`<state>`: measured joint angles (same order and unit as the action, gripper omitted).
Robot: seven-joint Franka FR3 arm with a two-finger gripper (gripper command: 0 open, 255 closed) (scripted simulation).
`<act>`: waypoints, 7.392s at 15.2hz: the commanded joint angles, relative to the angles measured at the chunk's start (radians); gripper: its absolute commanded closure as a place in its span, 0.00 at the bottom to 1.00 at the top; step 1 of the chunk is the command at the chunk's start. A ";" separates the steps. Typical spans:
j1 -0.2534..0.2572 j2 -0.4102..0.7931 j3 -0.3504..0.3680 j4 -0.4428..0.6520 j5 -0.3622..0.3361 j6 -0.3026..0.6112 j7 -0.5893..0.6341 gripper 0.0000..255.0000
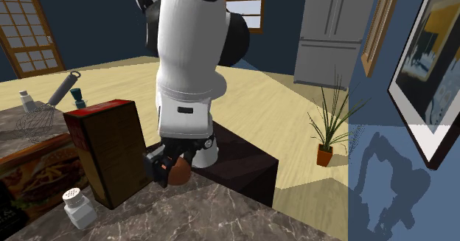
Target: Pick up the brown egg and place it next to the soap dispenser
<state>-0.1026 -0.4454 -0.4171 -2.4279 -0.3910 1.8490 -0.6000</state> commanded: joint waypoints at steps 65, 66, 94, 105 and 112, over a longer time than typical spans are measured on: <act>-0.239 -0.505 -0.332 0.353 -0.469 -0.533 -0.736 1.00; -0.241 -0.507 -0.351 0.368 -0.484 -0.531 -0.760 1.00; -0.233 -0.582 -0.670 0.414 -0.720 -0.365 -0.973 1.00; -0.254 -0.628 -0.747 0.301 -0.790 -0.279 -0.928 1.00; -0.261 -0.651 -0.807 0.243 -0.842 -0.224 -0.901 1.00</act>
<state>-0.3612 -1.0938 -1.2172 -2.1768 -1.2263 1.6182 -1.5049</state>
